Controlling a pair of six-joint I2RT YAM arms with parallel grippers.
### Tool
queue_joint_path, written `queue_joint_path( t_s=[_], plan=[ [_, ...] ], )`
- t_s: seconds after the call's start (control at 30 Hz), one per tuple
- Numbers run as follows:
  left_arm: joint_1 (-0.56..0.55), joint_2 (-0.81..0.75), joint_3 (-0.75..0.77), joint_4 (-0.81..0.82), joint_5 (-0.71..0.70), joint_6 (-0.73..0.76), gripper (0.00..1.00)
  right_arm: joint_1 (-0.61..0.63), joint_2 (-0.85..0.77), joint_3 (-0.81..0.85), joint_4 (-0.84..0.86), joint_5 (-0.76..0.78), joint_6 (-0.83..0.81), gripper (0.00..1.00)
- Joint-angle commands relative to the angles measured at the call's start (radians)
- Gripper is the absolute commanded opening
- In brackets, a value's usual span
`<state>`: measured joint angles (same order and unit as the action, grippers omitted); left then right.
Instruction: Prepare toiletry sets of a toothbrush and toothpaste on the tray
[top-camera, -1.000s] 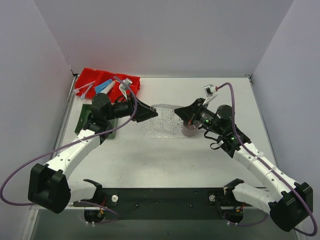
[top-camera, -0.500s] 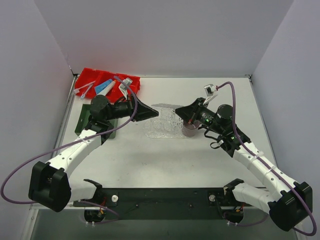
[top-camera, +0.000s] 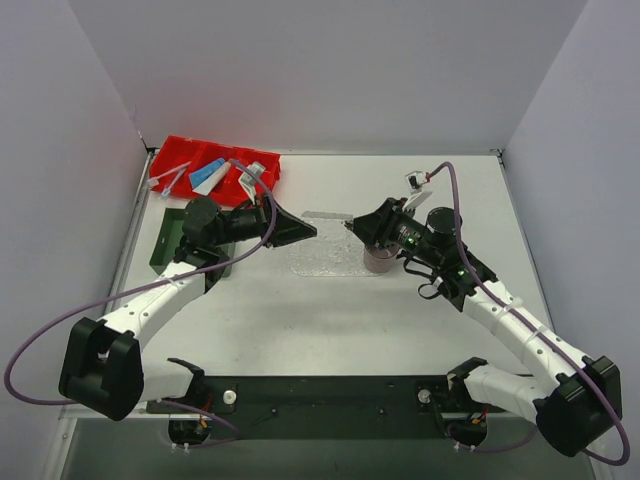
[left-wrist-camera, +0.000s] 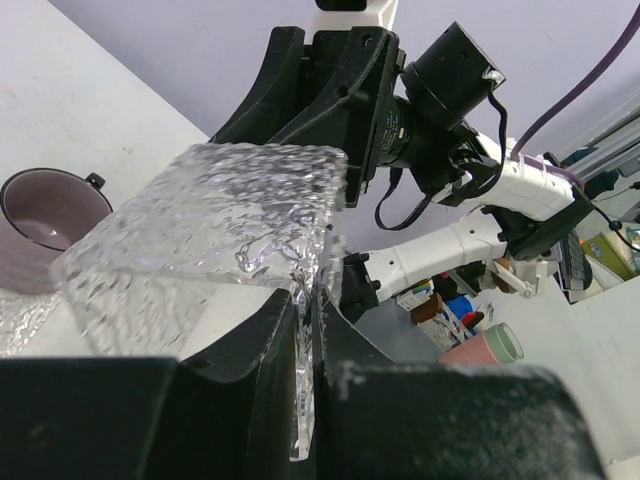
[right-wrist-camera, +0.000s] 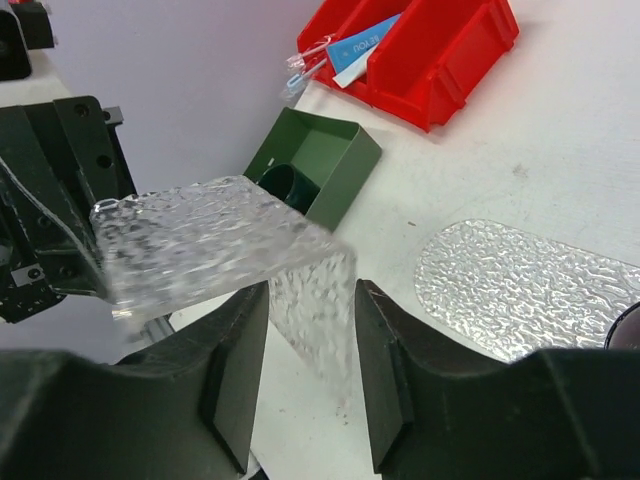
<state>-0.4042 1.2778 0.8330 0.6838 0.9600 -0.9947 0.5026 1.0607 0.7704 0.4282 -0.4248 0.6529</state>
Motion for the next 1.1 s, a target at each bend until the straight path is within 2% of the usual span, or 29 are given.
queue_joint_path(
  t_s=[0.0,0.07,0.23,0.3,0.33,0.43,0.73,0.87,1.07],
  plan=[
    [0.027,0.0,-0.032,0.137,-0.053,-0.027,0.0,-0.007,-0.013,0.038,0.026,0.046,-0.018,0.39],
    [0.037,0.002,-0.046,0.146,-0.067,-0.027,0.0,-0.006,-0.022,0.036,0.011,0.066,-0.021,0.42],
    [0.082,0.002,-0.075,0.111,-0.142,-0.025,0.0,0.01,-0.062,0.053,-0.118,0.239,-0.051,0.45],
    [0.093,0.003,-0.086,0.086,-0.165,-0.021,0.0,0.06,-0.079,0.088,-0.198,0.309,-0.094,0.45],
    [0.097,0.006,-0.089,0.065,-0.194,-0.012,0.0,0.086,-0.079,0.108,-0.233,0.402,-0.117,0.45],
    [0.097,0.006,-0.077,-0.071,-0.242,0.053,0.0,0.232,-0.039,0.225,-0.371,0.579,-0.208,0.45],
    [0.097,-0.014,-0.067,-0.211,-0.317,0.131,0.0,0.447,0.195,0.407,-0.497,0.632,-0.18,0.41],
    [0.097,-0.017,-0.063,-0.22,-0.32,0.133,0.0,0.473,0.306,0.498,-0.542,0.623,-0.173,0.4],
    [0.099,-0.028,-0.057,-0.236,-0.326,0.145,0.0,0.475,0.367,0.512,-0.555,0.59,-0.121,0.36]
  ],
)
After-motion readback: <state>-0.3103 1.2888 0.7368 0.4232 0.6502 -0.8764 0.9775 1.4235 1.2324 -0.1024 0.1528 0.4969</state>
